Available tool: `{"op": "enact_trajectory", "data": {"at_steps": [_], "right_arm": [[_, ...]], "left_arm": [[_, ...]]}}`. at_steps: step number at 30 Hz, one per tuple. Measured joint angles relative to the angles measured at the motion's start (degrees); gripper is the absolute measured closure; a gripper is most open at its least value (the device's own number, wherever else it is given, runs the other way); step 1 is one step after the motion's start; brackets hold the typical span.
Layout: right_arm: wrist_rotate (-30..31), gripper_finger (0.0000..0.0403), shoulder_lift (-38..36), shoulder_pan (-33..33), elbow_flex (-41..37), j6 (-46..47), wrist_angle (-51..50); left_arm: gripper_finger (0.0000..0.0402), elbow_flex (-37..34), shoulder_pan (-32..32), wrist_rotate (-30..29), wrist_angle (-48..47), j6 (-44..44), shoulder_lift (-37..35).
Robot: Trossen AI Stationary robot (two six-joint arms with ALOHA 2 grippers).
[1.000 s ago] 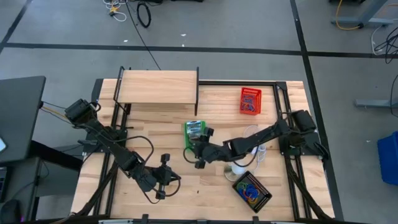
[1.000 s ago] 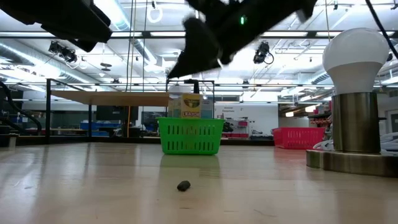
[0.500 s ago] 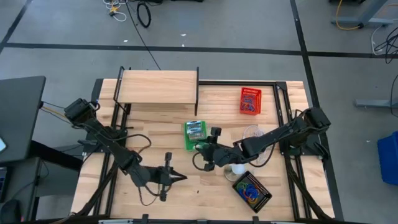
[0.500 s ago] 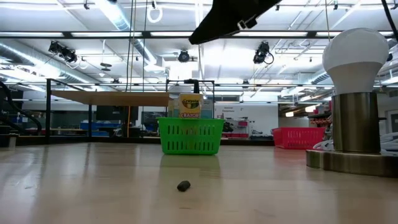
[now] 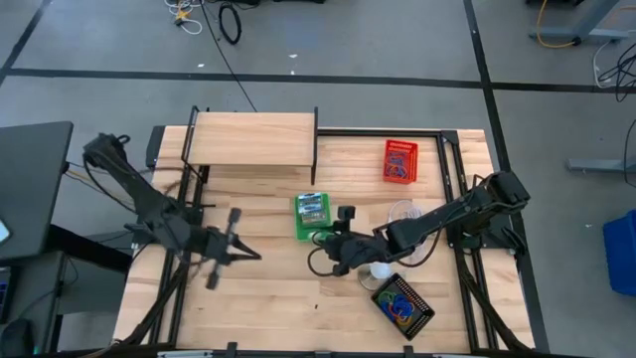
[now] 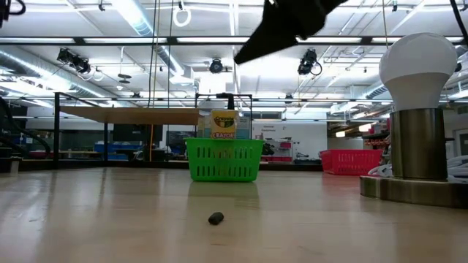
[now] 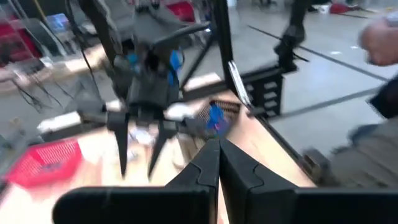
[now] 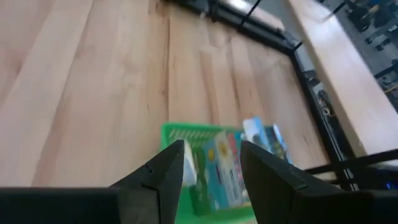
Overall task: Pick & Place Office Desk Supplies
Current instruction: Put the green basket on the shelf
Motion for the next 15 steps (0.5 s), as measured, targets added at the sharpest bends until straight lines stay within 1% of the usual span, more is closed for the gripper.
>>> {"op": "enact_trajectory", "data": {"at_steps": [3,5,7,10,13,15], "right_arm": [[-1.79,0.0238,0.00,-0.21,0.00,-0.01,-4.25],[-5.38,0.0238,0.00,-0.87,0.00,0.02,-7.81],[-10.57,0.0238,0.00,-2.41,0.00,0.37,-11.08],[-17.31,0.0238,0.00,-5.38,0.00,0.63,-14.33],[-22.65,0.0238,0.00,-8.66,0.00,-0.24,-15.73],[-26.03,0.0238,0.00,-10.73,0.00,-1.10,-16.15]], "left_arm": [[0.0392,-0.53,-0.04,0.96,-8.23,-5.19,-4.49],[0.0392,-3.06,-0.07,1.02,-9.21,-7.00,-6.56],[0.0392,-6.45,-0.07,1.02,-9.42,-8.18,-8.14],[0.0392,-12.04,0.40,0.75,-6.53,-9.66,-9.35],[0.0392,-16.99,1.10,-0.03,-1.12,-10.13,-9.80],[0.0392,-19.47,1.14,-0.77,0.49,-10.29,-10.52]]}}
